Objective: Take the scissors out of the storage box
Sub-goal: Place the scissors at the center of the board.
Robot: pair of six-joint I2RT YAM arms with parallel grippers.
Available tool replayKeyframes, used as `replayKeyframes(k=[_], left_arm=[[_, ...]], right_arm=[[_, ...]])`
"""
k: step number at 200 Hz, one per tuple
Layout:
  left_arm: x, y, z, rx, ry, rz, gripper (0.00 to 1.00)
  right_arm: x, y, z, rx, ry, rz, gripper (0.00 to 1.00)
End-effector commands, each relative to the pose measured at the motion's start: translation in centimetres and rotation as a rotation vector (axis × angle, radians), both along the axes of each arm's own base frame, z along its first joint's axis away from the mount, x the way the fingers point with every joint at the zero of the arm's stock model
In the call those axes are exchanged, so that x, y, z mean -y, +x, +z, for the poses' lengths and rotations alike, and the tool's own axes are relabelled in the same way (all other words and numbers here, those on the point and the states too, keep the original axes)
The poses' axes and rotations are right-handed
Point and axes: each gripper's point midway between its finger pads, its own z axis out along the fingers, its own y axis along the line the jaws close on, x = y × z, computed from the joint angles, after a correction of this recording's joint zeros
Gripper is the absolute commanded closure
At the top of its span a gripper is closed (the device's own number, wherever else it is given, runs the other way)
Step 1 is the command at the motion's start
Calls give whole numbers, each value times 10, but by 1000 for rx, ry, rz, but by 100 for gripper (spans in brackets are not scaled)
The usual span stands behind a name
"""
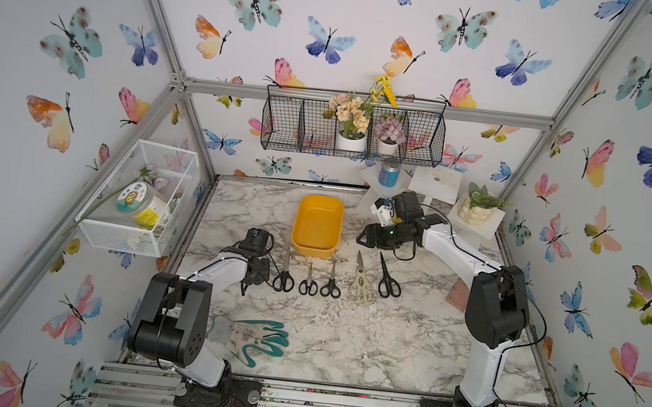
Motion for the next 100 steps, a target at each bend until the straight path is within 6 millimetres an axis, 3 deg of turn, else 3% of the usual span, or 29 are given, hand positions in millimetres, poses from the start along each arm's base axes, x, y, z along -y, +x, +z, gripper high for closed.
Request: replayKeyframes(k=[1,60,100], left_arm=[[6,-1,-11,-16,-45,-7,71],[-2,-3,-18,-40,-6,1,73],[-5,-2,-4,-10,8,-5,74]], right_arm=[[0,-2,15,39,7,4,42],[-1,-2,12,35,3,7,42],[-2,-1,10,31,5,8,42]])
